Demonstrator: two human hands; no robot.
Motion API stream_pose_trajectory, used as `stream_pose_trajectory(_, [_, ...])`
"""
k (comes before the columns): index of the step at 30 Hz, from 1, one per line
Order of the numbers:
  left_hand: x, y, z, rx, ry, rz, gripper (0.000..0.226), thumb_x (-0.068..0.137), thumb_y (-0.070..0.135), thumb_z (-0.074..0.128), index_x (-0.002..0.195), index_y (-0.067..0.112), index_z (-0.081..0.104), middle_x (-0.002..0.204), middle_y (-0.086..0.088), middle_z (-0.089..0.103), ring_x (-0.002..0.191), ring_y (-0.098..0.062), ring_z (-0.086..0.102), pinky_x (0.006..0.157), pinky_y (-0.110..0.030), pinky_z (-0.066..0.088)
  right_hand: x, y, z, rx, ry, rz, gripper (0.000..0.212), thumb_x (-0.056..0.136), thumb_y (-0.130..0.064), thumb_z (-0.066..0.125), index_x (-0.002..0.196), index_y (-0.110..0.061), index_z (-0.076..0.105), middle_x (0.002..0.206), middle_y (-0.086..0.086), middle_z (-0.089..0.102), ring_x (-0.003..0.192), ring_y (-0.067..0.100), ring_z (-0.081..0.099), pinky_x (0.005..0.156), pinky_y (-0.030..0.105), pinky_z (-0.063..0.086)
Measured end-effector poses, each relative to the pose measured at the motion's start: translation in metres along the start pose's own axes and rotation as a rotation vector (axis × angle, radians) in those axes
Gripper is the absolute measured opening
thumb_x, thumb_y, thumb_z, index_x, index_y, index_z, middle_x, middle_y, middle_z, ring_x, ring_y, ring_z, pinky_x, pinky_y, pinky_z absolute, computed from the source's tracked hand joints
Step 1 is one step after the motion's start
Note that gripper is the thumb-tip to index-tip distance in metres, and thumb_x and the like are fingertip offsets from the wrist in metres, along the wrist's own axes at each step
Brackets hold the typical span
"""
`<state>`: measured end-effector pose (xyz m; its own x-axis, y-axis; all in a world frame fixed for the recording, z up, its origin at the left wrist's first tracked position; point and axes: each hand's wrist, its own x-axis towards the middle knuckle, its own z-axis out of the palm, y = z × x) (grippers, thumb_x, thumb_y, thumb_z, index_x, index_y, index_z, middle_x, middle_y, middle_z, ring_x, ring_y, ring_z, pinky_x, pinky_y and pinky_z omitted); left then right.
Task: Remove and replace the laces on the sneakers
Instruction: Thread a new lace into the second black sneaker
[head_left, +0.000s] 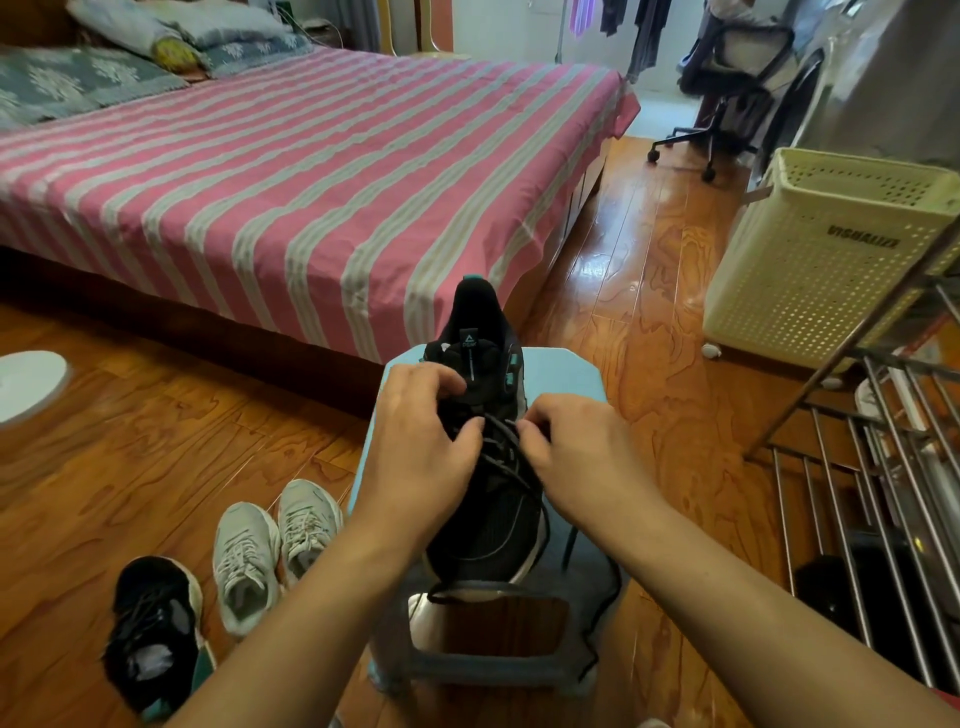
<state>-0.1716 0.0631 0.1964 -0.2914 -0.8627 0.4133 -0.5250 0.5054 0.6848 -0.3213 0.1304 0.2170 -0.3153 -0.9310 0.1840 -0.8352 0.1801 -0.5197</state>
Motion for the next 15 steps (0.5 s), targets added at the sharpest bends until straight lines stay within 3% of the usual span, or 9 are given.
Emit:
stream_pose_trajectory(3, [-0.0036,0.0000,-0.0027,-0.069,0.021,-0.154,0.031,0.082,0.016,0.082,0.103,0.020,0.060,0.110,0.004,0.045,0.096,-0.008,0.052,0.086,-0.015,0.044,-0.0020,-0.0028,0.0028,-0.077,0.049,-0.107,0.018,0.097,-0.027,0.058,0.086,-0.014,0.064,0.084,0.000,0.062,0.079,0.024,0.059,0.065,0.034,0.040])
stream_pose_trajectory(5, [-0.0046,-0.0003,-0.0041,-0.067,-0.004,-0.165,0.030,0.082,0.019,0.082,0.106,0.021,0.063,0.111,0.005,0.046,0.098,-0.009,0.054,0.088,-0.016,0.045,-0.0010,-0.0029,0.0055,-0.078,0.113,-0.114,0.017,0.096,-0.026,0.059,0.084,-0.015,0.062,0.083,0.000,0.060,0.079,0.026,0.058,0.064,0.033,0.038])
stream_pose_trajectory(9, [-0.0056,-0.0005,-0.0064,-0.033,-0.015,-0.145,0.031,0.083,0.020,0.082,0.110,0.017,0.066,0.111,0.007,0.047,0.099,-0.008,0.054,0.092,-0.021,0.046,-0.0039,-0.0044,0.0114,-0.072,0.138,-0.109,0.016,0.097,-0.027,0.059,0.086,-0.015,0.063,0.084,0.001,0.061,0.077,0.028,0.060,0.065,0.040,0.048])
stream_pose_trajectory(12, [-0.0032,-0.0024,-0.0099,-0.055,-0.016,-0.137,0.030,0.081,0.018,0.084,0.106,0.017,0.067,0.108,0.005,0.050,0.096,-0.010,0.057,0.091,-0.026,0.051,-0.0050,-0.0059,0.0071,-0.239,0.163,-0.266,0.020,0.087,-0.021,0.072,0.076,-0.016,0.056,0.073,0.000,0.054,0.058,0.028,0.055,0.046,0.031,0.035])
stream_pose_trajectory(15, [-0.0012,-0.0002,-0.0091,-0.074,-0.029,-0.126,0.029,0.081,0.018,0.084,0.104,0.020,0.067,0.107,0.006,0.051,0.095,-0.006,0.057,0.089,-0.024,0.052,-0.0063,-0.0089,0.0047,-0.294,0.160,-0.257,0.026,0.086,-0.021,0.071,0.073,-0.017,0.049,0.070,0.000,0.048,0.054,0.030,0.052,0.046,0.030,0.029])
